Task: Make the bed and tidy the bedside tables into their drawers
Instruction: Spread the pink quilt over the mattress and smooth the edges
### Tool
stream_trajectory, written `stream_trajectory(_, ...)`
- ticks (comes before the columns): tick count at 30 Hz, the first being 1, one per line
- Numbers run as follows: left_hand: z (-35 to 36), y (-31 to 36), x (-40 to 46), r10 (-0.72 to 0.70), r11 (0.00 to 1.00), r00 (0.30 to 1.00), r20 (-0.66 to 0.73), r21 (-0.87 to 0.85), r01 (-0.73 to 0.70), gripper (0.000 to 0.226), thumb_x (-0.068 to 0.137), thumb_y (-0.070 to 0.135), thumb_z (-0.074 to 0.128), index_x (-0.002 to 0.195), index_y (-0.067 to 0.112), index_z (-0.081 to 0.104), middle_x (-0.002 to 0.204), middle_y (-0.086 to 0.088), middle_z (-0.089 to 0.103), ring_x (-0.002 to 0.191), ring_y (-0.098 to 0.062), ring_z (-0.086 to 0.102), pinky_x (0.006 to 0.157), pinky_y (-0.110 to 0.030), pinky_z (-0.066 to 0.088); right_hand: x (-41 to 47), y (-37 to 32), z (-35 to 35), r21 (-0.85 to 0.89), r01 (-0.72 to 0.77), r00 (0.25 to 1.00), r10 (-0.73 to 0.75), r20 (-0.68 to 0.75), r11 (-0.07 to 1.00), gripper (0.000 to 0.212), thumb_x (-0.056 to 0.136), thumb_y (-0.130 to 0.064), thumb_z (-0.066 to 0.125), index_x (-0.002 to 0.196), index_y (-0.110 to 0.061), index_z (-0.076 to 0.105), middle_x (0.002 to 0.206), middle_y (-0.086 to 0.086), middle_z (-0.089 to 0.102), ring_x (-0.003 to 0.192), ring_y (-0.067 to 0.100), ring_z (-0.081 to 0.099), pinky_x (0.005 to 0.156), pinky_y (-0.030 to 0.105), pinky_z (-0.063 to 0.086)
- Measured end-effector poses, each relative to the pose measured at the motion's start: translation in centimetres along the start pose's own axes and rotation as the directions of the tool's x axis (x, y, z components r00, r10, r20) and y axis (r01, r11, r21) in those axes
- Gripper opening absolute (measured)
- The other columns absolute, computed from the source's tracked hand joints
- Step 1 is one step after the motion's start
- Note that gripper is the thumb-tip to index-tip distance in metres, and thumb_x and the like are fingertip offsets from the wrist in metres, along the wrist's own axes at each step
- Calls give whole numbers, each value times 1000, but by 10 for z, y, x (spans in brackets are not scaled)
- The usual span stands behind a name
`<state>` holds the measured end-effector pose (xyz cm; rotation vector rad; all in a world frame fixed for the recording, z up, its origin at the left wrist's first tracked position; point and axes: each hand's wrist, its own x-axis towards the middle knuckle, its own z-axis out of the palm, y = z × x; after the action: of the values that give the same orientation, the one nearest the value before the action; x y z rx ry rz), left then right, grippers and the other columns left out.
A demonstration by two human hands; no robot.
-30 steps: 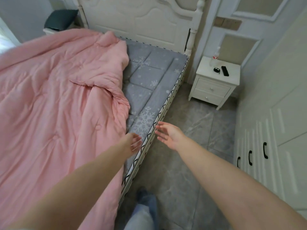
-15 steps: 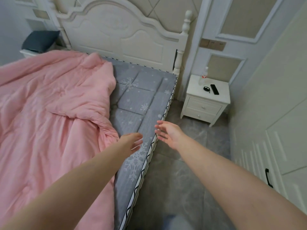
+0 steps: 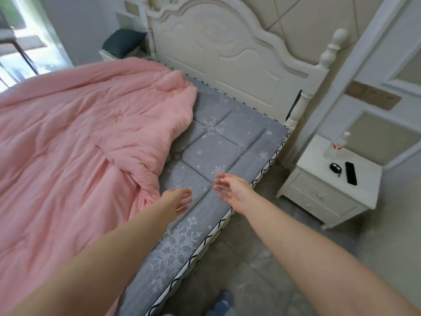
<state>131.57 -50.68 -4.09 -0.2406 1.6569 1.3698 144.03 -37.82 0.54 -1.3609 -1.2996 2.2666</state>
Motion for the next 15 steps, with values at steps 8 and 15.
stream_trajectory(8, -10, 24, 34, -37, 979, 993, -110, -202, 14, 37, 92, 23, 57, 126, 8, 54, 127, -6, 62, 104, -23, 66, 58, -25, 47, 81, -30, 11, -116, -65, 989, 79, 124, 991, 22, 97, -7, 46, 99, -21, 62, 85, -2, 66, 79, 13, 63, 87, 36, 44)
stream_trajectory(15, -53, 63, 93, -29, 968, 967, -252, -248, -36, 9, 93, 23, 56, 86, 18, 54, 87, -2, 53, 69, -15, 52, 64, -28, 44, 135, -54, 31, -186, -90, 983, 117, 143, 979, 22, 96, -7, 47, 97, -21, 63, 87, -2, 68, 85, 15, 65, 89, 36, 44)
